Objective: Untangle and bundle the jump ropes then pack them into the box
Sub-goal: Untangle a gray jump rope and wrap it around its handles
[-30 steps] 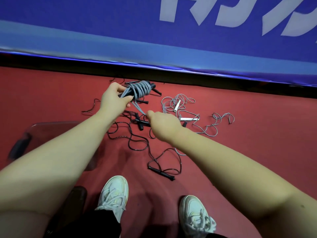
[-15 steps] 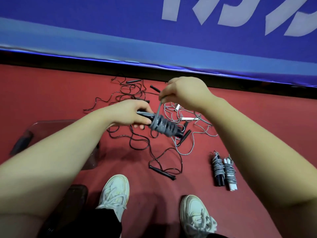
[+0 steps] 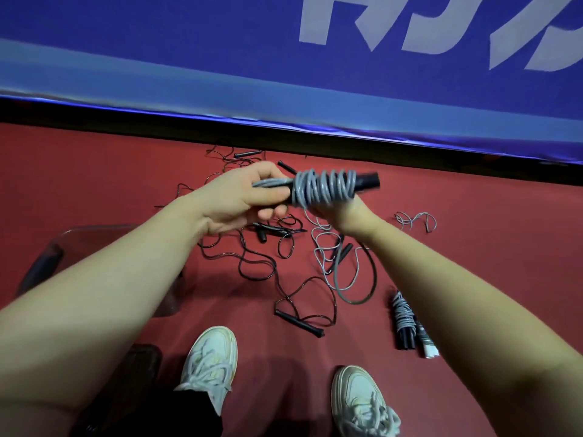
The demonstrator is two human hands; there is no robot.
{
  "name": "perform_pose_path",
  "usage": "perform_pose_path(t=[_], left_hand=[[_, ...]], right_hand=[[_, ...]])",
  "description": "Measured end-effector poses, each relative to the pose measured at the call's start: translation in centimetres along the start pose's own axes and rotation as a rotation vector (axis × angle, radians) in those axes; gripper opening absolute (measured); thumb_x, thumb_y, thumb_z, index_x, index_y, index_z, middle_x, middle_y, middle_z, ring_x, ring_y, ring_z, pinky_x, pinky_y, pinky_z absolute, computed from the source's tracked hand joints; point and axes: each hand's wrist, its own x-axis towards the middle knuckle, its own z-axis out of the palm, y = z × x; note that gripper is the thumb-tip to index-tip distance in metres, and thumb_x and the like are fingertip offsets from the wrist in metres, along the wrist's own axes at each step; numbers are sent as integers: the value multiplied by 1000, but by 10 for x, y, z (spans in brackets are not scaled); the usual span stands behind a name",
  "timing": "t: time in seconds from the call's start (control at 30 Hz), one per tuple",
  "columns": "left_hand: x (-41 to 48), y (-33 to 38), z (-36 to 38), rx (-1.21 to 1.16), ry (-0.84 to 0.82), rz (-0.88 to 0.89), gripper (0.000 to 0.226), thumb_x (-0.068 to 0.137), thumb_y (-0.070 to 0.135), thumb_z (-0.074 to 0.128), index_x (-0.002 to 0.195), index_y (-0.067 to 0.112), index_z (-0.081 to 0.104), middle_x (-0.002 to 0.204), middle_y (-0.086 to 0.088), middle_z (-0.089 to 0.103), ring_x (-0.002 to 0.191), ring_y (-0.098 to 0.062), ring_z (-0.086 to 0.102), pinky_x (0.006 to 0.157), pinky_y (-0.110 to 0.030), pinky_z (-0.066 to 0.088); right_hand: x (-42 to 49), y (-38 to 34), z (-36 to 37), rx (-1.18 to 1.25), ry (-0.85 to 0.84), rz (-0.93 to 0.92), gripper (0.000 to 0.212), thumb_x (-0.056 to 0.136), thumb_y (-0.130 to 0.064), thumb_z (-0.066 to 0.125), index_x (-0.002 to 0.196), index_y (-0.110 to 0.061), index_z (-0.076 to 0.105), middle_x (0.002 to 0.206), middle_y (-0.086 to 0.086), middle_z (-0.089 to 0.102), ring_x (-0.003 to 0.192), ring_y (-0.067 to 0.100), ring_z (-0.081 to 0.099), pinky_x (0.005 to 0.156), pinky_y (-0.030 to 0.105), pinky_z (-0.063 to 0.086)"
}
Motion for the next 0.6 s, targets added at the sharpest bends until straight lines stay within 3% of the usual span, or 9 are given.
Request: perform_pose_path(t=[0.07, 0.13, 0.2, 0.27, 0.37, 0.5, 0.6], left_hand=[[6, 2, 1, -134, 123, 44, 15, 89, -1, 51, 82, 12, 47, 61, -6, 58, 54, -11, 46, 41, -12, 37], [11, 4, 2, -180, 235, 71, 18, 92, -3, 51, 82, 11, 46, 68, -9, 57, 55, -11, 50, 41, -12, 39], [15, 3, 2, -140, 337, 74, 18, 91, -3, 54, 83, 11, 47, 70, -10, 56, 52, -9, 52, 41, -12, 39], [17, -2, -2, -47, 440, 82, 20, 89, -4, 57, 83, 12, 47, 68, -11, 55, 43, -5, 51, 40, -13, 39], [19, -12, -12, 171, 549, 103, 22, 89, -3, 60, 82, 13, 46, 64, -10, 56, 40, -5, 48, 43, -16, 40], [17, -22, -16, 476, 535, 123, 21, 86, 1, 63, 82, 16, 49, 64, -6, 61, 47, -7, 52, 52, -24, 43], [15, -21, -15, 585, 479, 143, 18, 84, 0, 65, 84, 15, 55, 65, -4, 63, 49, -6, 55, 52, -22, 46]], right_hand=[[0, -16, 10, -18, 78, -175, 29, 98, -17, 46, 71, -25, 44, 58, -7, 40, 49, 3, 34, 51, 20, 30], [-1, -32, 19, -98, 45, -213, 17, 100, -21, 42, 90, -23, 56, 61, -3, 46, 54, 10, 41, 54, 20, 33], [-1, -34, 27, -282, -13, -203, 24, 101, -22, 39, 114, -10, 56, 80, 9, 58, 72, 24, 52, 65, 29, 37], [-5, -35, 37, -516, -65, -161, 26, 101, -19, 37, 121, -6, 47, 103, 18, 61, 93, 33, 57, 71, 33, 37], [-21, -50, 49, -796, -83, -158, 27, 97, -8, 32, 122, -7, 42, 113, 14, 59, 100, 33, 57, 66, 34, 33], [-36, -77, 43, -1055, -23, -252, 28, 94, -4, 34, 117, -7, 51, 115, 8, 59, 102, 29, 58, 66, 31, 33], [-41, -93, 29, -1191, 22, -310, 25, 94, -6, 37, 107, -15, 57, 91, -1, 58, 76, 23, 51, 58, 27, 30]])
